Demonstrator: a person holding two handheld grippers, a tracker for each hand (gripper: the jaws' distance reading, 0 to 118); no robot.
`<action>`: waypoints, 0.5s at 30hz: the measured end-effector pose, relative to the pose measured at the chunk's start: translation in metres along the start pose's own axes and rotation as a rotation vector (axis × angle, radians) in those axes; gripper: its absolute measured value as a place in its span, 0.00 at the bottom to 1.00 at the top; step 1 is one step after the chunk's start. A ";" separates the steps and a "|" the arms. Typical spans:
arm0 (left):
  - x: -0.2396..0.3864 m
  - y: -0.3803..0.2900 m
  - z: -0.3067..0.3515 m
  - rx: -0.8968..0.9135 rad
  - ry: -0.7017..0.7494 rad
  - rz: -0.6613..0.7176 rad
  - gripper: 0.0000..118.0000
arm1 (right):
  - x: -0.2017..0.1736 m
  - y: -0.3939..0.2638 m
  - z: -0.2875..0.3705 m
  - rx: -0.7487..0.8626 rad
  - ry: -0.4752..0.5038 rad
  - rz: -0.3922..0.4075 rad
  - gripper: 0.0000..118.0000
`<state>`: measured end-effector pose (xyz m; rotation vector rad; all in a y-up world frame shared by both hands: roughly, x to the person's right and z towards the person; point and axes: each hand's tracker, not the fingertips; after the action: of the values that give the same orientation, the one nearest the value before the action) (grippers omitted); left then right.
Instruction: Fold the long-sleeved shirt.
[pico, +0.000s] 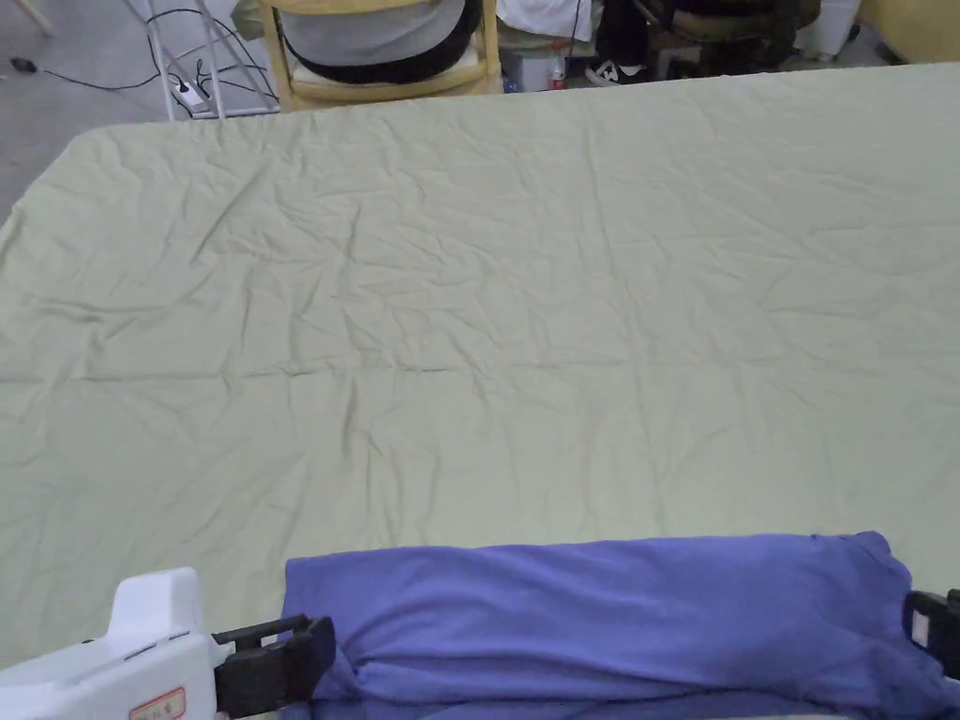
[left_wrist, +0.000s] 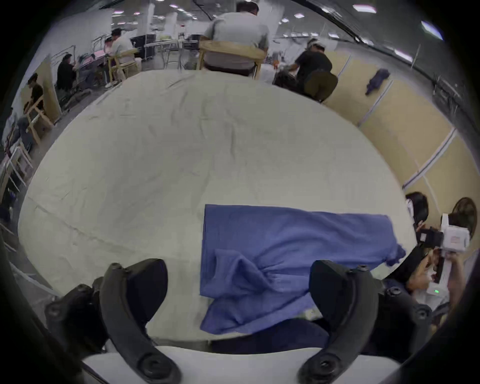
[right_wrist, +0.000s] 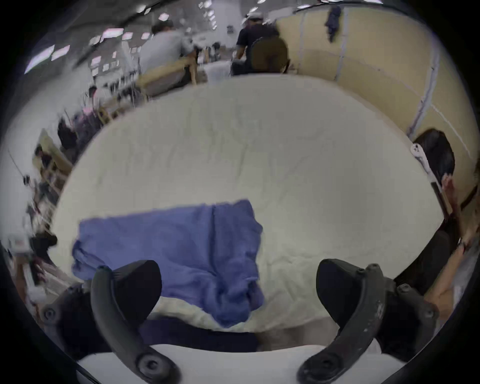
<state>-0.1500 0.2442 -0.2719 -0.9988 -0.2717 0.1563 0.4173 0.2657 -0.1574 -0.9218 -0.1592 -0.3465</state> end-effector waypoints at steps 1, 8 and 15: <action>0.001 -0.002 0.004 -0.007 -0.009 0.022 0.88 | -0.001 0.002 0.007 0.008 0.062 -0.034 0.64; -0.032 -0.022 0.007 -0.069 -0.288 0.291 0.02 | -0.013 -0.002 -0.007 -0.006 0.443 -0.191 0.01; -0.074 -0.032 -0.036 -0.111 -0.395 0.332 0.97 | -0.058 -0.011 -0.028 -0.112 0.722 -0.002 0.01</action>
<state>-0.2100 0.1793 -0.2743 -1.1155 -0.4769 0.6501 0.3591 0.2501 -0.1822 -0.8559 0.5262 -0.6730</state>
